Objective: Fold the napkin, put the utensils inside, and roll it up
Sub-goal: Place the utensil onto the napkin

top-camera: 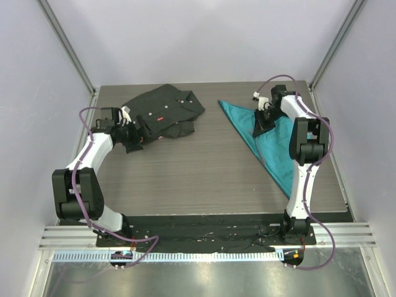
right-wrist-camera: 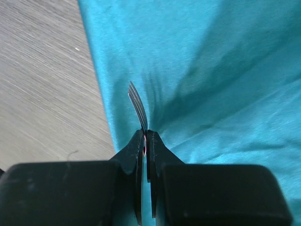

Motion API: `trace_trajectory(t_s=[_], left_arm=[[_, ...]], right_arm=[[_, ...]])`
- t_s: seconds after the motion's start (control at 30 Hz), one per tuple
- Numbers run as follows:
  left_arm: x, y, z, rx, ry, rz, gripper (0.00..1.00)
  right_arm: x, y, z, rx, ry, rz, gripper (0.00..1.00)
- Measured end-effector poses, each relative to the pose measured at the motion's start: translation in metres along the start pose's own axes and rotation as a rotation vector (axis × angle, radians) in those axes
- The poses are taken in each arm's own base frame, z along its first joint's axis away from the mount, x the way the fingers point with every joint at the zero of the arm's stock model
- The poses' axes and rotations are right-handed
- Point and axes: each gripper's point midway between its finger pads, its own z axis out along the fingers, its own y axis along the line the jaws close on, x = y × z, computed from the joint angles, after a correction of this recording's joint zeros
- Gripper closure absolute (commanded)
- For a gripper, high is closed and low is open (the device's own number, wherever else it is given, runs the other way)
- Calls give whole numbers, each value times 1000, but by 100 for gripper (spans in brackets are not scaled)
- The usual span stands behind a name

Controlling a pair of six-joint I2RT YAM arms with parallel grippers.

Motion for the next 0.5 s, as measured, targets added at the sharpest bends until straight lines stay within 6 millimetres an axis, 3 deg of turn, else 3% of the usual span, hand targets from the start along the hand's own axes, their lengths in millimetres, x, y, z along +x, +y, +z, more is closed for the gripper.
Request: trace_trajectory(t_s=[0.27, 0.43, 0.5], left_arm=[[0, 0, 0, 0, 0, 2, 8], [0, 1, 0, -5, -1, 2, 7], [0, 1, 0, -7, -2, 2, 8]], right_arm=[[10, -23, -4, -116, 29, 19, 96], [13, -23, -5, -147, 42, 2, 94], [14, -21, -4, -155, 49, -4, 89]])
